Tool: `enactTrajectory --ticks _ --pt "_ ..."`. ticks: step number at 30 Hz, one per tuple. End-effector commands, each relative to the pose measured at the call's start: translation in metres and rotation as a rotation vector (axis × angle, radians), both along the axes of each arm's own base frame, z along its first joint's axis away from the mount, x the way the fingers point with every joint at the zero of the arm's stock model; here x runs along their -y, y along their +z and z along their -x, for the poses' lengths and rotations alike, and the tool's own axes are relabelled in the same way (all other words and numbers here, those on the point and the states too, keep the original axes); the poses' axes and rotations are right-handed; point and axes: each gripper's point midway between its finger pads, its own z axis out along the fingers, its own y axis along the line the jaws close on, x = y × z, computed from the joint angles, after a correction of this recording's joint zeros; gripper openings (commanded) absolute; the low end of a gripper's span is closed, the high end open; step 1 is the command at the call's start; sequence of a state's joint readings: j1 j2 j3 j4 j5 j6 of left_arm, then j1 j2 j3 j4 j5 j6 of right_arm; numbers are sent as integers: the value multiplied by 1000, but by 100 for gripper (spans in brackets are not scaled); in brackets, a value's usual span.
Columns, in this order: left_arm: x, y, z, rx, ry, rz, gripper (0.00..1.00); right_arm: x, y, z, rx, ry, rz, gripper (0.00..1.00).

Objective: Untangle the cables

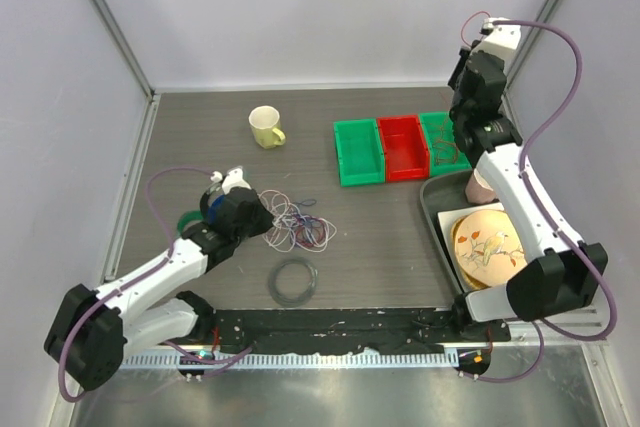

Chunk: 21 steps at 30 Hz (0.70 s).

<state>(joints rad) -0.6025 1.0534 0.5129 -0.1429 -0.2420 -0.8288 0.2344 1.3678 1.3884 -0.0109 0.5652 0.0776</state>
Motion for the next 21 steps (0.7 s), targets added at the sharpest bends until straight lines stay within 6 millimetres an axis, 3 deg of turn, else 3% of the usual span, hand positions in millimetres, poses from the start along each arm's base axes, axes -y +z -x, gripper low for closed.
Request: enactTrajectory --ticks 1,11,17,21 --pt "-14 10 2 25 29 -48 2 31 31 -7 106 -118 -14 1" --pt "-8 18 -2 42 2 -41 1 36 -28 -49 28 -144 -32 1" --pt "-10 15 -1 42 4 -50 1 53 -39 -56 17 -245 -27 1" --pt "-9 14 -1 41 0 -51 0 66 -35 -53 34 -285 -31 1"
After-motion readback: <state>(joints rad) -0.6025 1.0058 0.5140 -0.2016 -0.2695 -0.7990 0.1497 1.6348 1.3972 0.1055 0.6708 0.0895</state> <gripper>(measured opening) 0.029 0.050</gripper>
